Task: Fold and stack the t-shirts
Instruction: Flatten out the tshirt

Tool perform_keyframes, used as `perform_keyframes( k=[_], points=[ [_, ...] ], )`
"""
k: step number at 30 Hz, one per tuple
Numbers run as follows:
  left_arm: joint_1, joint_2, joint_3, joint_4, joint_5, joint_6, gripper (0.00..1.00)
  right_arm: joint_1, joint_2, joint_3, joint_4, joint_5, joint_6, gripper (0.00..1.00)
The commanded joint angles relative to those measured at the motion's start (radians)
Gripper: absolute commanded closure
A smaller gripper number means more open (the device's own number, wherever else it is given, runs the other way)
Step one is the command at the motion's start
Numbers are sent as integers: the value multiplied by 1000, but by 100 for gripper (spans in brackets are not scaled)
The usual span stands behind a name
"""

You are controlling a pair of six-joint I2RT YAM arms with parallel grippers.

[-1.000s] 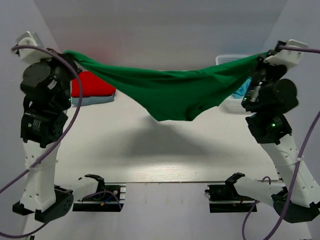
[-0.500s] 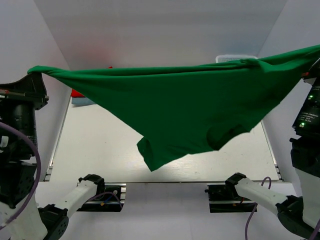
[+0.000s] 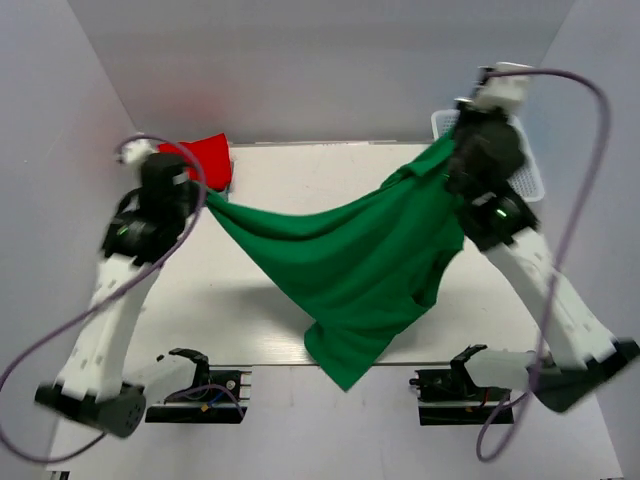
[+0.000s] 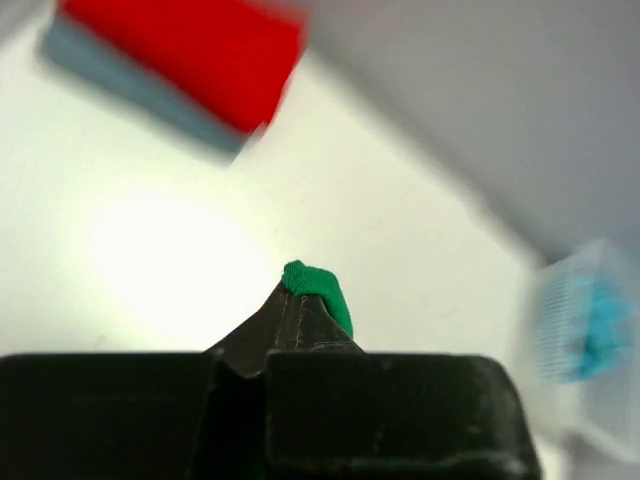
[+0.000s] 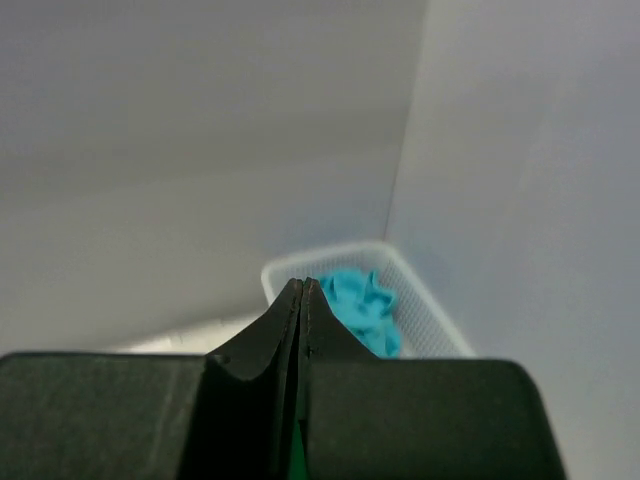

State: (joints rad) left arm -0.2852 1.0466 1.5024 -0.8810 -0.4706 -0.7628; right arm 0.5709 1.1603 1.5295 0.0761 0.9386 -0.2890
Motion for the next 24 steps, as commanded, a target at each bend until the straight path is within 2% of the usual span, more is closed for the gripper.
perform_keyframes(
  k=[1, 5, 6, 7, 8, 9, 10, 11, 12, 13, 14, 15, 17, 18, 21, 24],
  points=[
    [9, 110, -154, -46, 52, -66, 100, -46, 136, -48, -74, -7, 169, 100],
    [58, 352, -199, -35, 79, -115, 100, -127, 378, 24, -170, -130, 234, 100],
    [69, 445, -183, -26, 70, -128, 96, -144, 462, 70, -174, -165, 225, 100],
    [83, 490, -167, -13, 70, -128, 87, -147, 502, 105, -212, -153, 225, 100],
    [105, 571, -124, -4, 82, -128, 54, -161, 647, 235, -261, -158, 232, 100],
    [116, 572, -98, -4, 82, -128, 32, -164, 695, 285, -315, -161, 232, 100],
    [127, 645, -72, 8, 82, -128, 13, -172, 781, 335, -341, -167, 237, 100],
    [138, 680, -7, 8, 105, -128, 0, -181, 824, 495, -425, -179, 240, 100],
    [165, 713, 34, 8, 122, -119, 0, -184, 937, 548, -453, -210, 243, 100],
    [175, 745, 71, -24, 131, -107, 0, -186, 966, 604, -485, -213, 249, 100],
    [184, 797, 138, -39, 132, -107, 0, -184, 987, 691, -508, -231, 249, 91],
    [198, 815, 162, -52, 132, -107, 0, -184, 1004, 730, -544, -238, 248, 62],
    [208, 840, 196, -71, 132, -73, 0, -183, 994, 678, -523, -313, 243, 33],
    [208, 840, 196, -72, 132, -55, 0, -180, 959, 657, -522, -336, 254, 10],
    [208, 827, 135, 8, 197, 42, 0, -180, 854, 514, -545, -451, 318, 10],
    [189, 813, 73, 100, 286, 131, 0, -166, 731, 399, -587, -640, 416, 10]
  ],
)
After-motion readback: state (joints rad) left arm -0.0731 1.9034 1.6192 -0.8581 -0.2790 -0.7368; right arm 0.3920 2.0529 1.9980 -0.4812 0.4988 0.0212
